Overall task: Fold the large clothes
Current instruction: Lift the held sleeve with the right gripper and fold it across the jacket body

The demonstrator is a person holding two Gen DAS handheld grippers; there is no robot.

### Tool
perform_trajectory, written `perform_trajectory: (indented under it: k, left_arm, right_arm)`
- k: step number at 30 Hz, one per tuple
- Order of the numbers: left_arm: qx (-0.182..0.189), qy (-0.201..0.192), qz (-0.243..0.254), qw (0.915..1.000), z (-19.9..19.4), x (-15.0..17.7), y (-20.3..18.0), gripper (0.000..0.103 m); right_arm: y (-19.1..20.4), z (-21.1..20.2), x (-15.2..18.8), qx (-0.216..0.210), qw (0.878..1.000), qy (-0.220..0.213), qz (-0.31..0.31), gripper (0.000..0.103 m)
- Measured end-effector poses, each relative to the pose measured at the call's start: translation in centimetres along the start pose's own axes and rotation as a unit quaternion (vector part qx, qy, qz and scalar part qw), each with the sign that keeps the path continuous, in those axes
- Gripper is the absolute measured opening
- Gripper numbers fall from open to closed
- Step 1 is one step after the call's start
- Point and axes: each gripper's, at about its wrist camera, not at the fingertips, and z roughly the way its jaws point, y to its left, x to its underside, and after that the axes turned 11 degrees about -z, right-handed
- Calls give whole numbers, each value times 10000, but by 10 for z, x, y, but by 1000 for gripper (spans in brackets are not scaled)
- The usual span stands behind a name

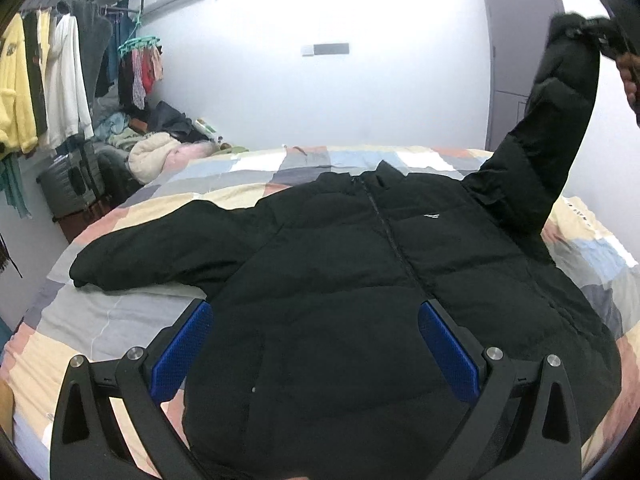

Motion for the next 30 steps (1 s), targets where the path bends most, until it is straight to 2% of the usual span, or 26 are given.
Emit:
perform_trajectory:
  k: [5,8,14,21,25,30]
  left_arm:
    - [-95,-86,-78,9999,6,-4,16,103]
    - [-124,-16,-179,9998,14,-4,27,103]
    - [-161,153,-410,9989,28,-4,51,103]
    - [-175,221,-896,9956,33,-6,89,103]
    - [-276,165,-1103,9934,36,-7,105,103]
    - [-327,408,-1320,9899,50,-2,121,103]
  right_arm:
    - [72,15,-15,-522,9983,11,-255,4]
    - [128,29,-15,-880,9941,111,-623,4]
    - [227,47,13,-1641,9782,379,-1215,5]
    - [332,84,74,-2471,9523,965,-1508,6]
    - [373,103,116,-2816,9377,1344,-1529,8]
    - [402,120,166,-2963,9259,1747,-1563,8]
